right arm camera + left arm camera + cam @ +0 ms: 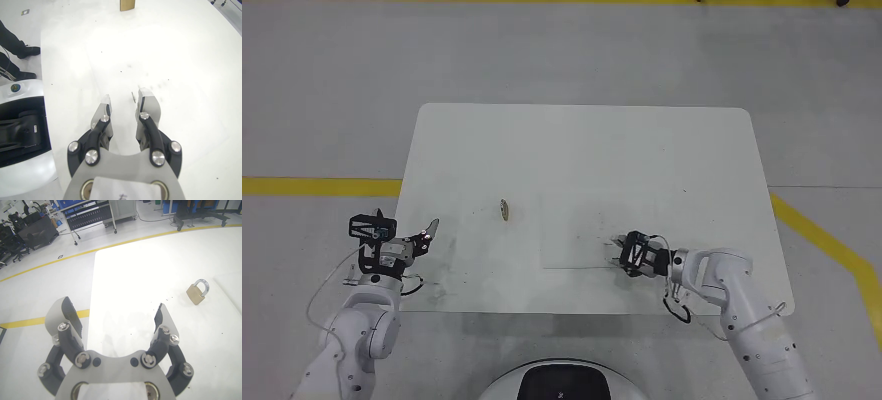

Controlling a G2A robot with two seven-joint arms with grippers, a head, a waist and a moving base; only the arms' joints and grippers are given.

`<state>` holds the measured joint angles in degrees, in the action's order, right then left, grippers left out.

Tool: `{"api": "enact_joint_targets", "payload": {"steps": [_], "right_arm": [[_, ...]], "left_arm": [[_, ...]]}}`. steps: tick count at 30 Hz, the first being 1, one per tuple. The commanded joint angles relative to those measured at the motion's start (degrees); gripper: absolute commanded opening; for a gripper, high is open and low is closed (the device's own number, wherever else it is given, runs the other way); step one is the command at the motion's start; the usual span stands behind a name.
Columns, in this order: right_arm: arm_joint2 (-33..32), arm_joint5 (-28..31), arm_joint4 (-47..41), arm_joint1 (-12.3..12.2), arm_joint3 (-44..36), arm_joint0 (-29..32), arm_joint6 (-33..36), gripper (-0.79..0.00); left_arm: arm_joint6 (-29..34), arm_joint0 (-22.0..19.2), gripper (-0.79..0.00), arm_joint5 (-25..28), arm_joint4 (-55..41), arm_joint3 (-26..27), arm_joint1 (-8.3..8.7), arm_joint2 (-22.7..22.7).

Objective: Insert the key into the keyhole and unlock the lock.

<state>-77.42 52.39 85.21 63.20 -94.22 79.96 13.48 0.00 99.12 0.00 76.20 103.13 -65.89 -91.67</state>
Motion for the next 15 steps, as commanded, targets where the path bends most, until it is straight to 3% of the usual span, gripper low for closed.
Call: {"api": "enact_joint_targets", "payload": {"steps": [1, 8, 9, 10, 11, 15], "right_arm": [[1.02, -0.63, 0.62, 0.07, 0.12, -0.65, 0.31, -0.523], [3.49, -2.45, 2.83, 0.13, 0.29, -2.83, 1.75, -0.566], [3.71, -2.53, 2.96, 0.12, 0.25, -3.03, 1.81, -0.622], [3.91, -2.56, 3.19, 0.10, 0.17, -3.22, 1.98, -0.745], [4.05, -2.69, 3.51, 0.07, 0.05, -3.38, 2.16, -0.785], [3.96, -2.95, 3.93, -0.12, -0.56, -3.61, 2.23, -0.785]], "left_arm": [[0.00, 0.00, 0.000, 0.00, 0.00, 0.00, 0.00, 0.00], [0.00, 0.00, 0.000, 0.00, 0.00, 0.00, 0.00, 0.00], [0.00, 0.00, 0.000, 0.00, 0.00, 0.00, 0.00, 0.00], [0.00, 0.00, 0.000, 0.00, 0.00, 0.00, 0.00, 0.00], [0.00, 0.00, 0.000, 0.00, 0.00, 0.00, 0.00, 0.00], [0.00, 0.00, 0.000, 0.00, 0.00, 0.00, 0.00, 0.00]]}}
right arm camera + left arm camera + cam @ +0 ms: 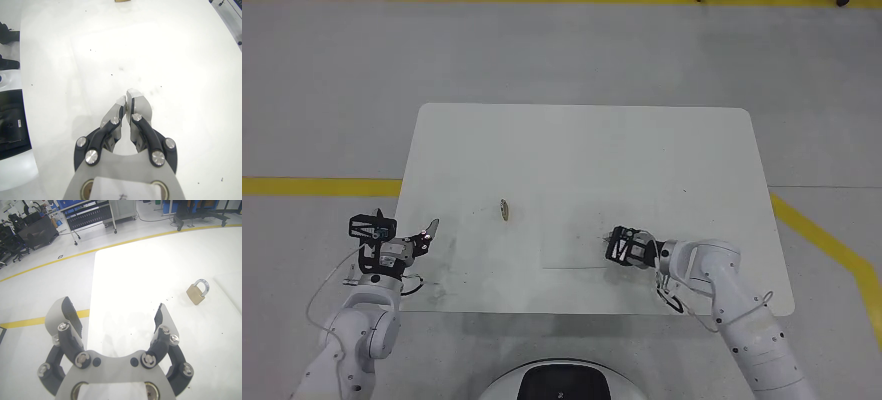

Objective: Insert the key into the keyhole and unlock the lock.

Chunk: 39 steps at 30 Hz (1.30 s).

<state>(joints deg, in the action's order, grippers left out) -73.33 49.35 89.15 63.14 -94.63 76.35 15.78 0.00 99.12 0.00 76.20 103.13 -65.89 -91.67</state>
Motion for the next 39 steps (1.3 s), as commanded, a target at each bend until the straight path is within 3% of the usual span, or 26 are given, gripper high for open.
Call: {"api": "enact_joint_targets", "payload": {"steps": [1, 8, 12, 17, 19, 25, 35, 37, 39], "right_arm": [[-0.36, 0.18, -0.03, -0.14, -0.36, 0.04, -0.15, -0.785], [-2.20, 0.77, -0.50, -0.75, -3.22, 0.80, -1.05, -0.785], [-5.47, -0.56, -7.85, -0.90, -3.41, 1.40, -5.27, -0.785], [-9.01, -1.79, -30.56, -0.52, 2.36, 0.83, -9.66, -0.785], [-9.15, 0.60, -43.19, -0.38, 6.63, -0.31, -9.96, -0.785], [-5.67, 6.33, -76.62, -0.64, 19.72, -5.67, -0.04, -0.785], [-5.48, 6.28, -77.93, -0.68, 20.25, -5.91, 0.78, -0.785], [-5.48, 6.28, -77.93, -0.68, 20.25, -5.91, 0.78, -0.785], [-5.48, 6.28, -77.93, -0.68, 20.25, -5.91, 0.78, -0.785]], "left_arm": [[0.00, 0.00, 0.000, 0.00, 0.00, 0.00, 0.00, 0.00], [0.00, 0.00, 0.000, 0.00, 0.00, 0.00, 0.00, 0.00], [0.00, 0.00, 0.000, 0.00, 0.00, 0.00, 0.00, 0.00], [0.00, 0.00, 0.000, 0.00, 0.00, 0.00, 0.00, 0.00], [0.00, 0.00, 0.000, 0.00, 0.00, 0.00, 0.00, 0.00], [0.00, 0.00, 0.000, 0.00, 0.00, 0.00, 0.00, 0.00], [0.30, 0.06, 0.000, -0.14, 1.14, -0.13, 0.07, -0.19], [0.25, 0.57, 0.000, 0.27, 5.70, 1.96, 0.38, -1.54], [-0.10, 1.00, 0.000, 1.04, 4.38, 5.23, 0.42, -2.97]]}}
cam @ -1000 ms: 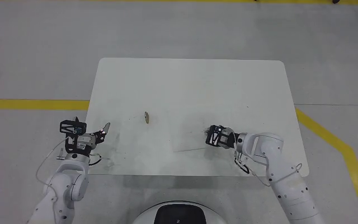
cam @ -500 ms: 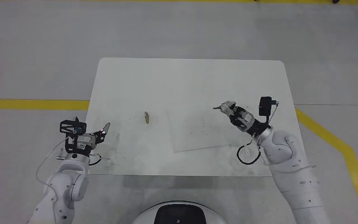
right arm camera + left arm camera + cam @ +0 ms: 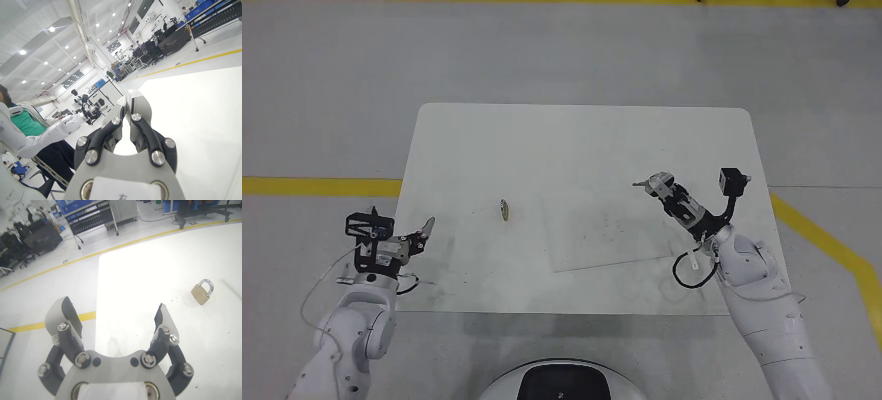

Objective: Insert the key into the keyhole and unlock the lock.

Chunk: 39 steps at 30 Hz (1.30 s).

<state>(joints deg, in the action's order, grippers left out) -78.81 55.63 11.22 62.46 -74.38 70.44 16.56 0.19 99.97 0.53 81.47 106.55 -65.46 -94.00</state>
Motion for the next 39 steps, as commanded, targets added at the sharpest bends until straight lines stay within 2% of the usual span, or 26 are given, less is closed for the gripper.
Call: {"api": "enact_joint_targets", "payload": {"steps": [1, 5, 8, 11, 16, 26, 27, 28, 30, 34, 37, 39], "right_arm": [[0.01, -0.39, -0.16, 0.03, 0.05, 0.12, -0.24, -0.785], [3.37, -6.85, -5.57, 0.88, 1.50, 0.44, -0.69, -0.785], [5.71, -6.64, -10.70, 1.39, 3.51, -0.62, 1.42, -0.785], [6.91, -4.43, -14.32, 1.73, 5.24, -1.45, 2.63, -0.785], [7.15, -3.17, -14.63, 1.94, 5.95, -1.90, 2.65, -0.785], [6.96, -3.11, -14.46, 1.91, 5.85, -1.73, 2.61, -0.785], [6.96, -3.11, -14.46, 1.91, 5.85, -1.73, 2.61, -0.785], [7.16, -3.87, -14.80, 2.00, 5.28, -1.40, 2.28, -0.785], [7.76, -4.41, -16.27, 2.17, 4.21, -0.91, 2.43, -0.785], [8.93, -4.54, -20.51, 2.46, 2.84, -0.90, 4.05, -0.785], [9.53, -4.82, -23.82, 2.53, 1.20, -0.91, 6.30, -0.785], [9.37, -4.80, -25.90, 2.45, 0.28, -0.80, 7.78, -0.785]], "left_arm": [[-0.65, 0.06, 0.000, 1.28, -3.08, 3.45, -0.05, -1.25], [-2.06, -1.17, 0.000, 6.60, -17.86, 7.84, -0.42, -2.33], [-2.06, -3.13, 0.000, 11.49, -29.85, 8.35, -0.74, -1.36], [-1.22, -7.75, 0.000, 15.87, -38.77, 6.48, -1.11, 2.32], [0.84, -18.52, 0.000, 16.51, -40.07, 0.94, -2.19, 13.14], [0.95, -19.18, 0.000, 16.91, -39.97, 1.13, -2.32, 14.26], [0.12, -19.12, 0.000, 17.71, -42.84, 1.75, -2.52, 15.02], [-1.94, -19.06, 0.000, 18.77, -49.91, 2.03, -2.93, 16.06], [-4.66, -19.75, 0.000, 21.42, -68.91, 1.35, -3.93, 18.71], [3.11, -24.77, 0.000, 22.23, -89.90, -4.62, -4.99, 23.70], [9.20, -28.17, 0.000, 19.90, -96.78, -8.97, -5.72, 27.91], [12.68, -30.23, 0.000, 17.70, -97.45, -11.52, -6.08, 30.24]]}}
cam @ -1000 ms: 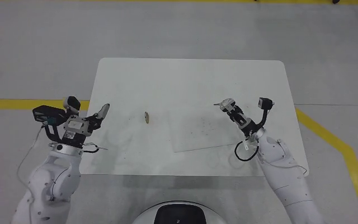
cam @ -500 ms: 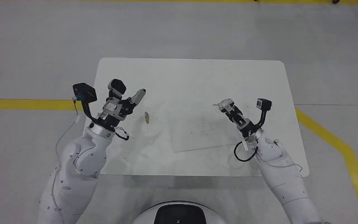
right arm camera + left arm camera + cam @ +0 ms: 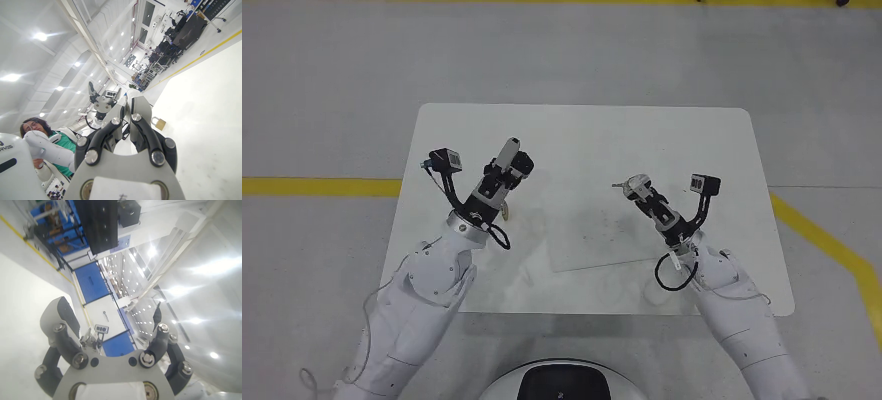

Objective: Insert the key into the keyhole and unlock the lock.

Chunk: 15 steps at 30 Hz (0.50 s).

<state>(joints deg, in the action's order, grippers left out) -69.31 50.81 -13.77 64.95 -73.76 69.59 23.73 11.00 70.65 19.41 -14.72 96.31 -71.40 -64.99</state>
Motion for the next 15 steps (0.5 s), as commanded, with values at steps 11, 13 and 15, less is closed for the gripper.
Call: {"api": "enact_joint_targets", "payload": {"steps": [11, 13, 15], "right_arm": [[-0.97, -2.12, -0.06, -0.16, -2.93, 0.68, 2.52, -0.785], [-0.79, -2.72, 0.17, -0.16, -3.14, 0.69, 3.31, -0.785], [-0.68, -3.22, 0.44, -0.17, -3.40, 0.75, 4.05, -0.785]], "left_arm": [[13.81, -4.49, -0.046, -0.06, 3.34, -4.85, -0.54, 4.87], [15.49, -4.63, 0.000, 0.17, 7.61, -4.90, -0.36, 5.21], [15.65, -4.36, -0.040, 0.51, 8.25, -4.98, -0.34, 5.16]]}}
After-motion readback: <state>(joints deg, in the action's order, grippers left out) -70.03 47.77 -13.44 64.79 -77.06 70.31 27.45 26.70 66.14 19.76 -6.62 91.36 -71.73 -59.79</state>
